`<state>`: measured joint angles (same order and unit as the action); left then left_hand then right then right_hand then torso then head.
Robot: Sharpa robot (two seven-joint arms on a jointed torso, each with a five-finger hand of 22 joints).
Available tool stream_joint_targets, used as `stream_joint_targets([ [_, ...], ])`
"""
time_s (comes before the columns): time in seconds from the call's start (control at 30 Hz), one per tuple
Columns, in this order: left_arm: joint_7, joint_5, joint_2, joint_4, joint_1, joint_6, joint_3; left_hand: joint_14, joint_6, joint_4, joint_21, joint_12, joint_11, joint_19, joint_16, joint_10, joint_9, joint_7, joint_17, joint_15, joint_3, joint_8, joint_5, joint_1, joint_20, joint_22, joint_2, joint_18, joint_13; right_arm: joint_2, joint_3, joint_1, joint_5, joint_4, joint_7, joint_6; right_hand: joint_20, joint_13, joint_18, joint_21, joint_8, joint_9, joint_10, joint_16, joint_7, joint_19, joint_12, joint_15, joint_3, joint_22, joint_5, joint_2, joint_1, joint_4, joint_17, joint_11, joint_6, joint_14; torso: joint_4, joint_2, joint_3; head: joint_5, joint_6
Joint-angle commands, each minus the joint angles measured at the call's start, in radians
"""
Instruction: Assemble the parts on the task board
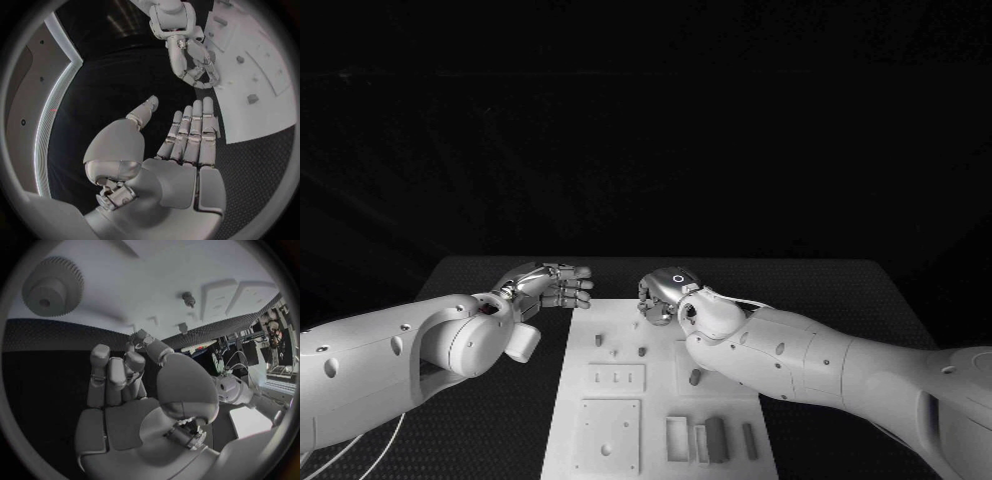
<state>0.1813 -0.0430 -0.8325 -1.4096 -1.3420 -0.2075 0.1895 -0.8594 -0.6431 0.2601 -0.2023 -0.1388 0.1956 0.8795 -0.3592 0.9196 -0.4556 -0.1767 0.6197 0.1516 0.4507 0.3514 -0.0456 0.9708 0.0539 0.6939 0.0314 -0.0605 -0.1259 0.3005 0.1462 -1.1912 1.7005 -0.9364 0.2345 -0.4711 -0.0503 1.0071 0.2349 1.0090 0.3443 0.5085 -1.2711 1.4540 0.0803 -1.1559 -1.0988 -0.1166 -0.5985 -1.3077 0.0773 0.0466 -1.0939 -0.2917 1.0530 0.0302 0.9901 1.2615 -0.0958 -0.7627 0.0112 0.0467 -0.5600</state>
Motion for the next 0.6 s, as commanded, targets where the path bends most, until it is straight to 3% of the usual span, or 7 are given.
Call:
stream_joint_targets([
  [0.03, 0.007, -0.003, 0.006, 0.001, -0.001, 0.013, -0.001, -0.007, 0.000, 0.002, 0.006, 0.005, 0.006, 0.007, 0.004, 0.003, 0.001, -0.059, 0.002, -0.001, -0.004, -0.007, -0.004, -0.009, -0.001, -0.001, 0.002, -0.019, 0.002, -0.009, 0.000, 0.000, 0.016, 0.010, 0.000, -0.005, -0.008, -0.001, 0.027, 0.007, 0.007, 0.035, -0.005, 0.005, 0.001, 0.003, 0.005, -0.011, -0.004, -0.018, 0.003, -0.007, -0.007, 0.000, -0.001, 0.000, 0.052, 0.021, -0.0004, -0.001, -0.0013, -0.005, -0.003],
  [0.6, 0.006, -0.003, 0.005, -0.002, -0.002, 0.011, -0.001, -0.007, -0.001, 0.003, 0.007, 0.006, 0.006, 0.007, 0.005, 0.004, 0.002, -0.059, 0.002, -0.001, -0.004, -0.007, -0.004, -0.010, -0.001, -0.002, 0.002, -0.019, 0.002, -0.026, 0.000, 0.002, 0.015, 0.025, -0.002, -0.001, -0.008, -0.001, 0.027, 0.007, 0.006, 0.036, -0.006, 0.004, 0.001, 0.003, 0.006, -0.012, -0.005, -0.018, 0.003, -0.007, -0.007, 0.000, -0.002, 0.000, 0.051, 0.021, 0.0029, -0.002, -0.0007, -0.014, -0.012],
])
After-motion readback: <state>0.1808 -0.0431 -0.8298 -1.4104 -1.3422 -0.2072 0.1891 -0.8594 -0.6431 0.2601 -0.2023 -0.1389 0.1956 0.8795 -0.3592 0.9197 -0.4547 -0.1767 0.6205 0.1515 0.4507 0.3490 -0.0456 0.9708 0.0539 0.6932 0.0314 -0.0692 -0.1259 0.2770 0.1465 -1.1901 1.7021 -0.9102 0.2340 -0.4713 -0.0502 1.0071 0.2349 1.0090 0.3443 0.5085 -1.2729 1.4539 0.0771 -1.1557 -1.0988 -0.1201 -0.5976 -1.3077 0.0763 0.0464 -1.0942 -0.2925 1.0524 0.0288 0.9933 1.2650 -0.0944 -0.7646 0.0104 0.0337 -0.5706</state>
